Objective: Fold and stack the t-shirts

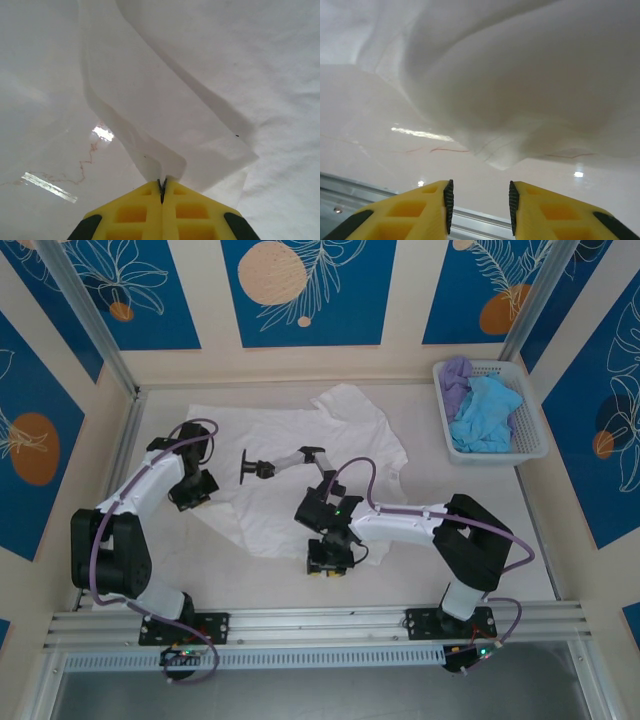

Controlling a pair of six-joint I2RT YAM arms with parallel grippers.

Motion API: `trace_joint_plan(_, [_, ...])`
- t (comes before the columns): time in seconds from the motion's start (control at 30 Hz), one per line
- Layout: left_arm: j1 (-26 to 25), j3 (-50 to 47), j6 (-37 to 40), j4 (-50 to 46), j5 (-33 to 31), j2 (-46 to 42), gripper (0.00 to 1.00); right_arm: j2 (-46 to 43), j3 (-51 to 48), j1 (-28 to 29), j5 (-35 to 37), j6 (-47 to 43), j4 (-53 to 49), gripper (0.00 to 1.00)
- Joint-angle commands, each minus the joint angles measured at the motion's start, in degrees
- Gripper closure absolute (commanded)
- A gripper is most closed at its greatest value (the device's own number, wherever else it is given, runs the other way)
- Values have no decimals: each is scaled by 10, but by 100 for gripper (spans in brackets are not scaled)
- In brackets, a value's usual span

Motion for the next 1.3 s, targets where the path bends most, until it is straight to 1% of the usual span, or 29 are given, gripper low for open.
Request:
trace_joint_plan(0.0, [-5,-5,6,1,-1,-9,100,14,15,-2,20,3,-27,63])
trace_joint_plan(0.2, [-4,-3,7,-5,-7,-11,100,53,40,13,26,-1,-48,70])
trace_joint_plan(0.43, [-5,-5,10,-6,-12,-15,100,83,58,19,22,-3,-58,88])
trace_joint_plan(0.57, [-4,-3,12,-5,-13,-15,100,79,64,19,9,-4,-56,98])
trace_joint_plan(0.63, [-4,-1,14,-6,-15,-15,100,71,71,18,-11,-10,-47,100])
trace_joint_plan(0.73, [-4,2,14,-6,-16,-12,100,67,93,15,-62,-25,-25,100])
trace_joint_plan(0.87, [-4,6,15,-6,-14,-9,100,84,145,20,-108,-58,-34,100])
trace_joint_plan(0.97, [-5,6,16,-7,-16,-8,100,106,165,24,-141,-75,-37,100])
trace_joint_plan(1.0, [-5,6,17,-7,-17,-8,100,112,165,25,-150,-77,-32,99])
trace_joint_plan(1.03, [-5,5,18,-7,-17,-9,100,119,167,24,-157,-77,-31,94])
trace_joint_plan(1.13, [-5,7,19,-7,-19,-7,100,124,170,23,-152,-78,-38,66])
trace_joint_plan(1.17, [-4,7,19,-7,-20,-6,100,119,170,22,-147,-78,-40,58])
trace_joint_plan(1.2, [-4,7,18,-7,-20,-5,100,112,170,22,-138,-79,-44,52])
trace_joint_plan(1.27, [-5,8,19,-7,-20,-4,100,91,162,20,-128,-81,-42,47])
